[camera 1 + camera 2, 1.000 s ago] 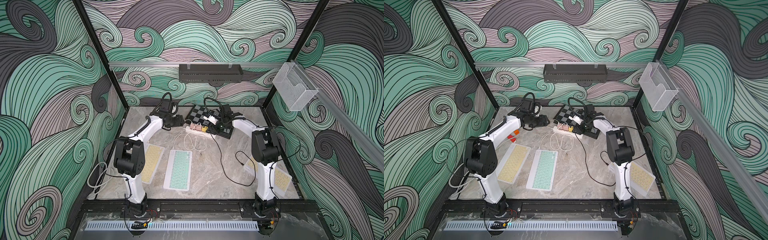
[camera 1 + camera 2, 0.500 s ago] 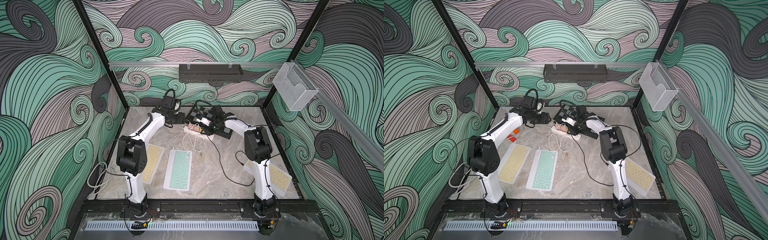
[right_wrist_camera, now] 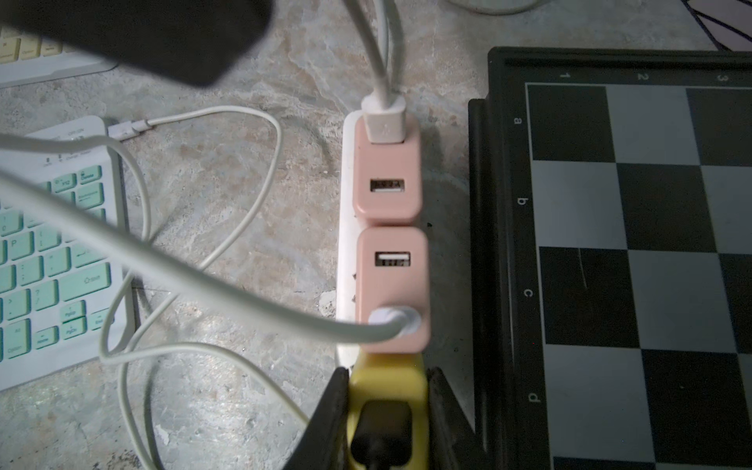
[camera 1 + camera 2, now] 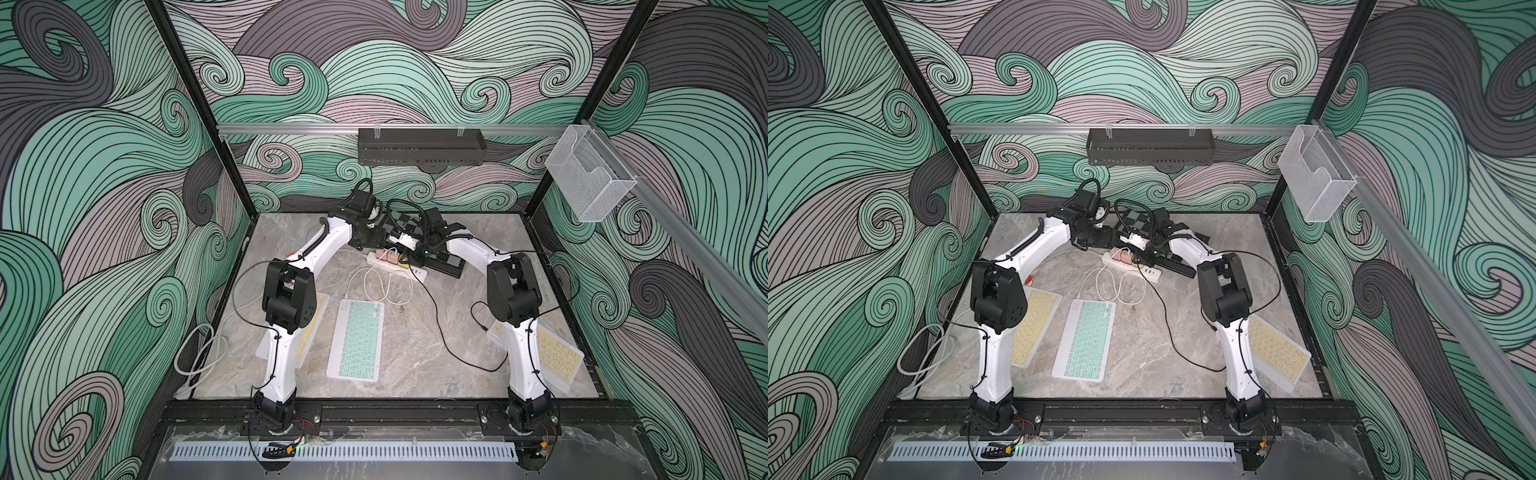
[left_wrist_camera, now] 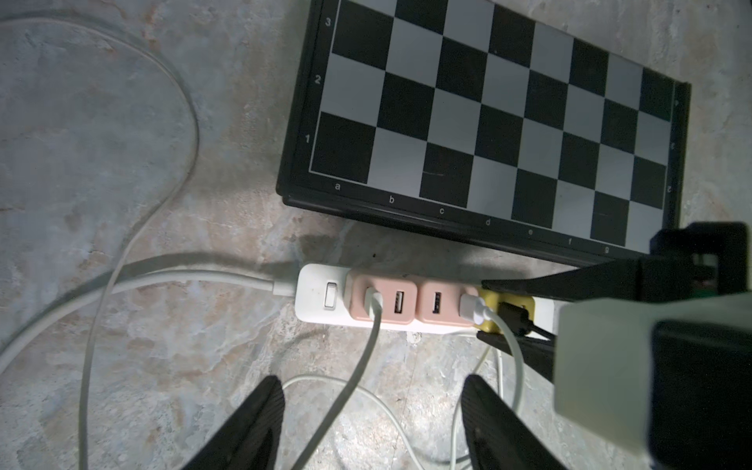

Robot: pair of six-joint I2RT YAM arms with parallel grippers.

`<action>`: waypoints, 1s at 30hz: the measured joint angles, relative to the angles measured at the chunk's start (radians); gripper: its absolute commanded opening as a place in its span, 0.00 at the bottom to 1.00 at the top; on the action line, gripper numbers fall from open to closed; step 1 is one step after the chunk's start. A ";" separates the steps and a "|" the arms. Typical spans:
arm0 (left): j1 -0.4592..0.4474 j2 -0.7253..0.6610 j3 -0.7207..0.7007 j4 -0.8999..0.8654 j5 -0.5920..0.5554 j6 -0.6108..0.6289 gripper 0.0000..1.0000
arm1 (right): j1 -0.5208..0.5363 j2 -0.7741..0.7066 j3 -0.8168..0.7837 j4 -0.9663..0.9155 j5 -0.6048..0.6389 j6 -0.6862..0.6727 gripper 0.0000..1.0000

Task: Unplug the wireless keyboard
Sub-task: Remove the plug from the socket.

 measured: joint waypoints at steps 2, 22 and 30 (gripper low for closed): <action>-0.004 0.037 0.048 -0.029 -0.014 0.000 0.70 | 0.000 -0.003 -0.006 0.006 0.000 -0.010 0.00; -0.008 0.199 0.170 -0.104 -0.065 0.049 0.70 | 0.017 -0.030 -0.056 0.054 0.011 -0.053 0.00; -0.009 0.221 0.195 -0.114 -0.060 0.045 0.64 | 0.018 -0.033 -0.065 0.070 0.011 -0.048 0.00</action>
